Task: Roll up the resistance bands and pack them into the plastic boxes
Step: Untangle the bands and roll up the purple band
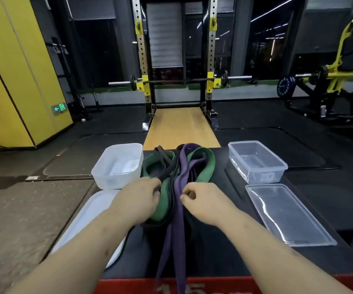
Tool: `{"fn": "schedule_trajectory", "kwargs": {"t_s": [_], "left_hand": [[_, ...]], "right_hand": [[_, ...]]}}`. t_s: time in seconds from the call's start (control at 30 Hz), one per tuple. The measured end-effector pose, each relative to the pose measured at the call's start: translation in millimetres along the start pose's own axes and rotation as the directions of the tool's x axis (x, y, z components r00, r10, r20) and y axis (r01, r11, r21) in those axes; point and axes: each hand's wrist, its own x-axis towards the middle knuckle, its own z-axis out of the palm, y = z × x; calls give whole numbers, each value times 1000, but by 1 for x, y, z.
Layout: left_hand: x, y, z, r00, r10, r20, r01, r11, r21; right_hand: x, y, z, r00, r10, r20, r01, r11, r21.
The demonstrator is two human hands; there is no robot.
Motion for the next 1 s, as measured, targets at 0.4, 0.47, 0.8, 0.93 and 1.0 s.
{"fn": "schedule_trajectory", "kwargs": {"t_s": [0.4,0.47,0.8,0.93,1.0], "left_hand": [[-3,-12,25,997,4,-79,-4,1000,-2],[-2,-12,27,997,-6,-70,5,1000,-11],[2,-17,29,996,-92,3,92,996,-15],[1,-16,27,992,-126,-19,125,992,-9],[0,-15,25,989,-147,-12,147,989,3]], "right_hand": [[30,-4,48,995,93,37,-96,991,96],[33,-3,51,993,112,34,-114,988,101],[41,-2,62,985,157,69,-163,983,87],[38,1,58,979,194,61,-202,958,203],[37,2,56,976,210,50,-215,929,301]]}}
